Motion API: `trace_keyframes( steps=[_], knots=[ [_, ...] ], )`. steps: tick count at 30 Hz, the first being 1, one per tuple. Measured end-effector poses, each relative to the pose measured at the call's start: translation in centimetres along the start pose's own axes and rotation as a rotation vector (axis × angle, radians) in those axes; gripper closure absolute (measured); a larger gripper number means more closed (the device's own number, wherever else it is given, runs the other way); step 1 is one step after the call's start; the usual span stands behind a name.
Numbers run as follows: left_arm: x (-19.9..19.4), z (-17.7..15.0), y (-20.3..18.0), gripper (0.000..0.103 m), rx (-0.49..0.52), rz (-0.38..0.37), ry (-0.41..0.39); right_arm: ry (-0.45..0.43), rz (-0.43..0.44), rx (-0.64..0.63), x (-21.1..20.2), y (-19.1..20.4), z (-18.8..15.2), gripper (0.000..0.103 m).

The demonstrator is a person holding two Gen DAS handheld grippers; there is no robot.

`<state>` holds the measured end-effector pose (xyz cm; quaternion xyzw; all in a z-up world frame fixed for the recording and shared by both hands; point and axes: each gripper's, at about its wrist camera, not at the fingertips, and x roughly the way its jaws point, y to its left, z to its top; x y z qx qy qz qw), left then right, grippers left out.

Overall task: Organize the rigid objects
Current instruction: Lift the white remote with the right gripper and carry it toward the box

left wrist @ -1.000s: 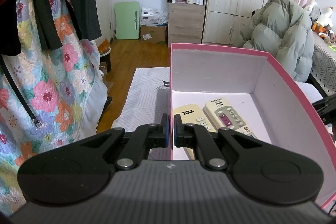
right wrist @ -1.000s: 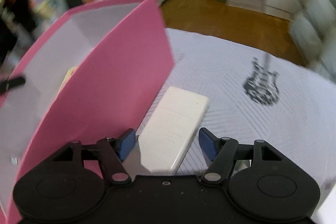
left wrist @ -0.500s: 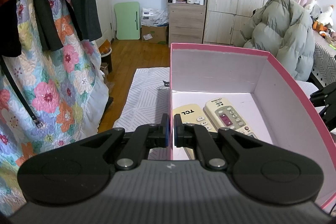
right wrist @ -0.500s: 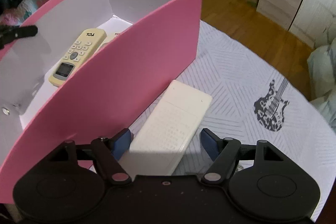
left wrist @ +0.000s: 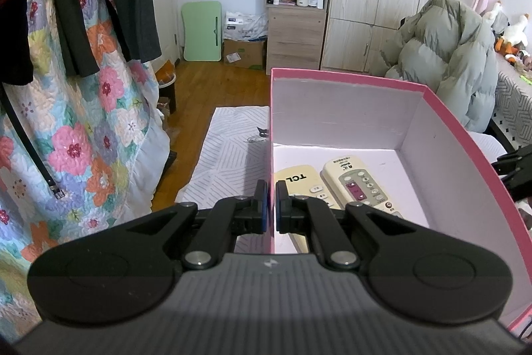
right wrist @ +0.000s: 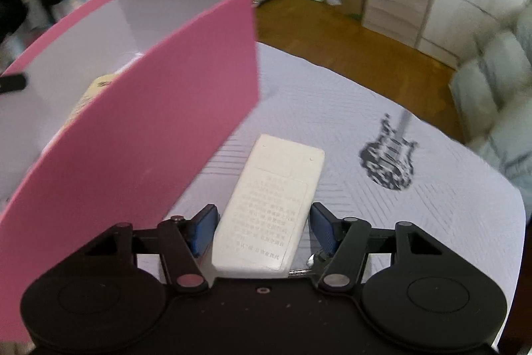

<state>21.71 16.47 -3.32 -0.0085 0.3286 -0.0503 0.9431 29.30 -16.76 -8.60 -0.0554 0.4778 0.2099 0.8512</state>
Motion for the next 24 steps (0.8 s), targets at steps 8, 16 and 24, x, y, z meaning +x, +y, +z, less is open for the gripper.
trace_keyframes(
  steps=[8, 16, 24],
  knots=[
    [0.1, 0.0, -0.3, 0.099, 0.001, 0.002, 0.002, -0.013, -0.049, -0.02, 1.9, 0.0, 2.3, 0.039],
    [0.1, 0.0, -0.2, 0.099, 0.006, 0.006, 0.006, -0.166, 0.027, 0.169, -2.9, -1.6, 1.1, 0.044],
    [0.1, 0.0, -0.2, 0.099, 0.002, 0.004, 0.004, -0.336, 0.041, 0.12, -9.4, 1.1, -1.6, 0.045]
  ],
)
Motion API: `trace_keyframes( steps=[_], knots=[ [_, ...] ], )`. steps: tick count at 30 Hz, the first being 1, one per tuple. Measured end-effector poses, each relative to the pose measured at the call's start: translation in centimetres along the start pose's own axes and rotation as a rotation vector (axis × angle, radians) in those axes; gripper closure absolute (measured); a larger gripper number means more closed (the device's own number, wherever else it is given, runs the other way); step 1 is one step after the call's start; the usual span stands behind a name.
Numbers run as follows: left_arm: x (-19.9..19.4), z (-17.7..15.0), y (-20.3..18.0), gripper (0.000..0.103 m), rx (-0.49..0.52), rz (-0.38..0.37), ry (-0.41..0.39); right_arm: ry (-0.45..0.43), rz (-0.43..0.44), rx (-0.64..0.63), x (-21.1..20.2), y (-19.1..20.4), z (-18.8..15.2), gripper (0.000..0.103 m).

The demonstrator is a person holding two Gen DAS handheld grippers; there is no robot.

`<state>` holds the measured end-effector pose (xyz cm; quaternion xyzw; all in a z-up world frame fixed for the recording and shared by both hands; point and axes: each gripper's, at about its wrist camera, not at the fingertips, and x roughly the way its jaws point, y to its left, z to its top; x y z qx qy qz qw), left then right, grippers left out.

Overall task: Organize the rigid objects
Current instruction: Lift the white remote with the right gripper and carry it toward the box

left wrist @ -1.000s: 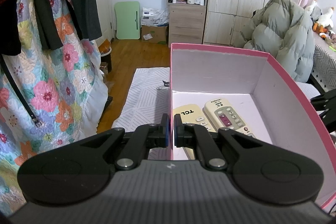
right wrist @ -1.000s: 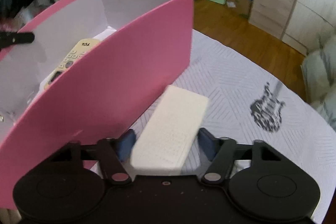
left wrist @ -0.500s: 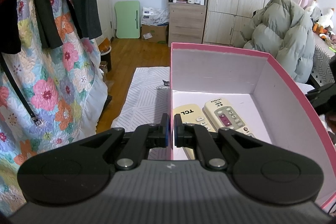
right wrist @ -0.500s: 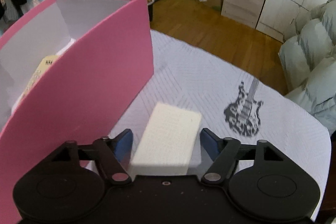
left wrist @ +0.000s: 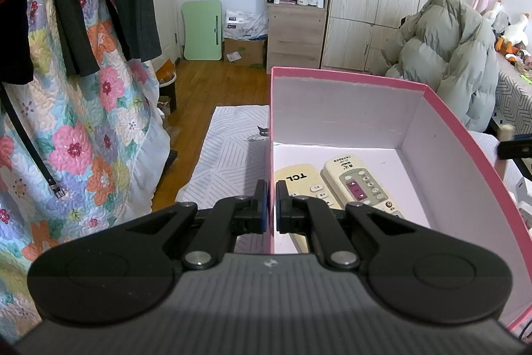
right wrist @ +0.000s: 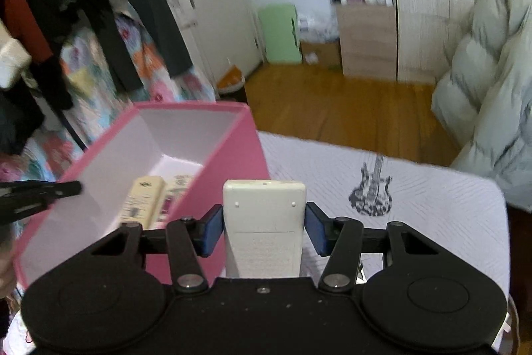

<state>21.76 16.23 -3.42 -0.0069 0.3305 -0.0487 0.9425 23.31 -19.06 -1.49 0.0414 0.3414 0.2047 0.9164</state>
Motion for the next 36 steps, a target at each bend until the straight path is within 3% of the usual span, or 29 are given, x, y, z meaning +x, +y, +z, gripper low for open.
trace_keyframes(
  steps=[14, 17, 21, 25, 29, 36],
  knots=[
    [-0.2, 0.0, -0.4, 0.099, 0.019, 0.004, -0.005, -0.141, -0.063, -0.132, -6.6, 4.1, 2.0, 0.045],
    [-0.1, 0.0, -0.5, 0.099, 0.016, 0.009, -0.003, -0.177, -0.039, -0.188, -8.3, 6.1, 3.5, 0.045],
    [-0.1, 0.1, -0.7, 0.099, 0.03, 0.014, 0.0, -0.197, 0.067, -0.28, -9.4, 9.2, 5.5, 0.045],
    [-0.2, 0.0, -0.6, 0.099, 0.029, 0.011, -0.002, -0.127, 0.199, -0.352, -6.9, 12.0, 6.5, 0.045],
    [-0.2, 0.0, -0.9, 0.099, 0.052, 0.023, 0.0, -0.01, 0.259, -0.367, -1.6, 14.0, 6.4, 0.045],
    [0.0, 0.2, -0.6, 0.101, 0.018, 0.011, 0.014, 0.119, 0.417, -0.186, 4.8, 13.9, 4.6, 0.045]
  ],
)
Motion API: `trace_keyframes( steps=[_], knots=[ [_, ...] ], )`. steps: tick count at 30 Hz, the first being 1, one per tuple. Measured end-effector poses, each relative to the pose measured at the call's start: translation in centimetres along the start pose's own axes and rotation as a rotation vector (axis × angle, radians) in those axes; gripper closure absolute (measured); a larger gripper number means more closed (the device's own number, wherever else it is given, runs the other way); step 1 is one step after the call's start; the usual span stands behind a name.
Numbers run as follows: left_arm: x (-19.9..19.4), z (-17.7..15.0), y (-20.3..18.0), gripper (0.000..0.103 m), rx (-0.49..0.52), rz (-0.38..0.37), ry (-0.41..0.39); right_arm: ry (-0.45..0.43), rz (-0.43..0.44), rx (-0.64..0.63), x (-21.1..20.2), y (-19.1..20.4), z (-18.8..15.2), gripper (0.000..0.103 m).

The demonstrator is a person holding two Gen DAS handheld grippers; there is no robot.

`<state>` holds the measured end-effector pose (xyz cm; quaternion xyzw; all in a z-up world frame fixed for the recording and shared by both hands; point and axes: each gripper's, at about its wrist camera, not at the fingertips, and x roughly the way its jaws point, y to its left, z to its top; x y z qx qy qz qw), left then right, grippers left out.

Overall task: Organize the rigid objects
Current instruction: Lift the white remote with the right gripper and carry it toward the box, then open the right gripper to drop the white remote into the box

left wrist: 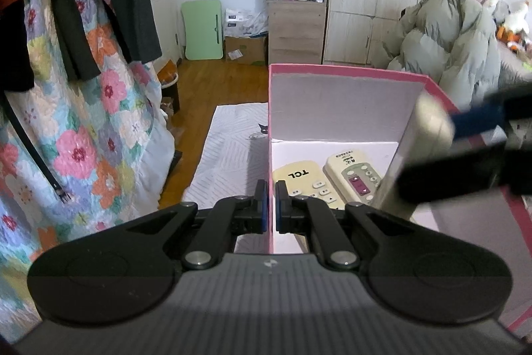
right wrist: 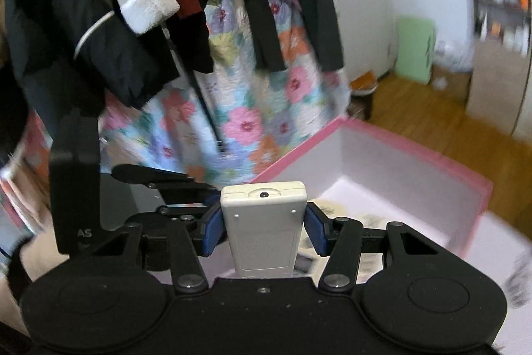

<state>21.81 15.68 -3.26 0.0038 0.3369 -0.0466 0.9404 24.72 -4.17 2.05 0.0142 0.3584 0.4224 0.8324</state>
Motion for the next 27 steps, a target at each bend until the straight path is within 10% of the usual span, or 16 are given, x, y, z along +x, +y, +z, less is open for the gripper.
trace_keyframes(
  steps=[27],
  knots=[
    [0.0, -0.3, 0.3, 0.099, -0.002, -0.013, -0.001, 0.251, 0.034, -0.161, 0.7, -0.1, -4.2, 0.045]
  ],
)
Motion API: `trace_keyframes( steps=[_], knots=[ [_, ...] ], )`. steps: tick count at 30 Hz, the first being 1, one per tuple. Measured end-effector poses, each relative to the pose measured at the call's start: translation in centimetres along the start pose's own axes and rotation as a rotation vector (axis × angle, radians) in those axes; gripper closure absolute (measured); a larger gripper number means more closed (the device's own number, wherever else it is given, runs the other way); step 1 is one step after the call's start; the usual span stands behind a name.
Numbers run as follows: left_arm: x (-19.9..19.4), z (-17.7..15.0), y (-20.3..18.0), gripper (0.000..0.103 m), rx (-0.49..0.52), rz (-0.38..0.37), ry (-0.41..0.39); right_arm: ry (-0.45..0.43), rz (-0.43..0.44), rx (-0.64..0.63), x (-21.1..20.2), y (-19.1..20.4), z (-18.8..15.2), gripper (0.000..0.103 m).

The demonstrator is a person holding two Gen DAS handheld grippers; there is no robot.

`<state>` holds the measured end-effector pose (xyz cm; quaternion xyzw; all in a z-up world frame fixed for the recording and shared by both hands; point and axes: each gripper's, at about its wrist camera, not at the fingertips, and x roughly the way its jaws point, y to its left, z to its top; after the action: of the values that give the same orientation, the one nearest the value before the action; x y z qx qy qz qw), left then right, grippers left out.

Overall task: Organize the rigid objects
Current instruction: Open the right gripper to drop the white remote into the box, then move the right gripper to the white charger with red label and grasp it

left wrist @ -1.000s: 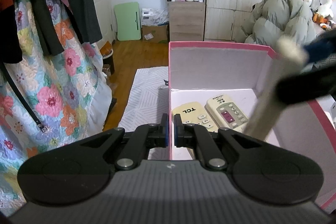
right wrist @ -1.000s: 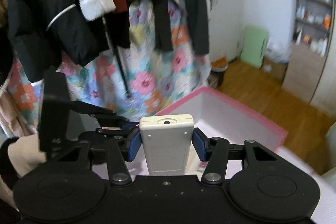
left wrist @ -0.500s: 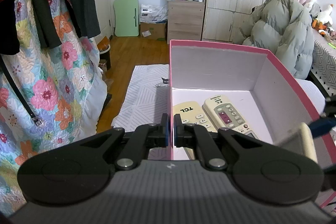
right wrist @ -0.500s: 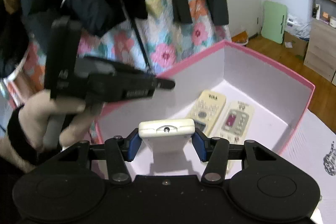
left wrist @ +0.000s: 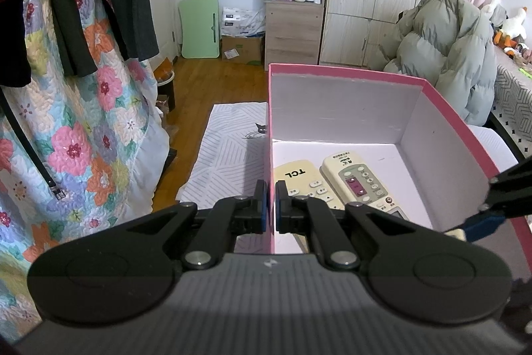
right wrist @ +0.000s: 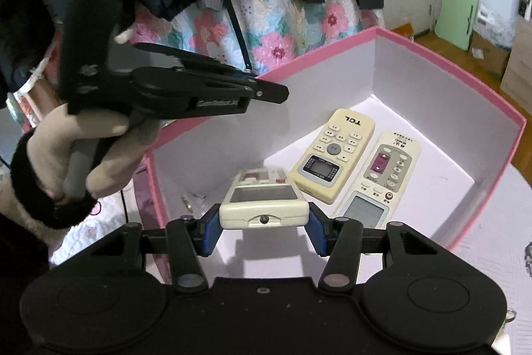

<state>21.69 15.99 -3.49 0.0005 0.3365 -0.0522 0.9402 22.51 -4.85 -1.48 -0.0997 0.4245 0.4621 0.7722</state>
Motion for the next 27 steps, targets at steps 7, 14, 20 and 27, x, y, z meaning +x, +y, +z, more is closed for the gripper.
trace_keyframes(
  steps=[7, 14, 20, 27],
  knots=[
    [0.0, -0.1, -0.3, 0.099, 0.022, 0.016, 0.003, 0.038, -0.318, 0.029, -0.3, 1.2, -0.3, 0.041],
    [0.0, 0.0, -1.1, 0.1, 0.073, 0.046, 0.012, -0.2, -0.337, 0.184, -9.0, 1.1, -2.8, 0.037],
    [-0.2, 0.0, -1.3, 0.099, 0.088, 0.047, 0.011, -0.191, -0.507, 0.263, -13.1, 0.0, -7.9, 0.031],
    [-0.1, 0.0, -1.5, 0.099, 0.097, 0.057, 0.013, -0.087, -0.587, 0.4, -12.4, -1.7, -15.0, 0.027]
  ],
)
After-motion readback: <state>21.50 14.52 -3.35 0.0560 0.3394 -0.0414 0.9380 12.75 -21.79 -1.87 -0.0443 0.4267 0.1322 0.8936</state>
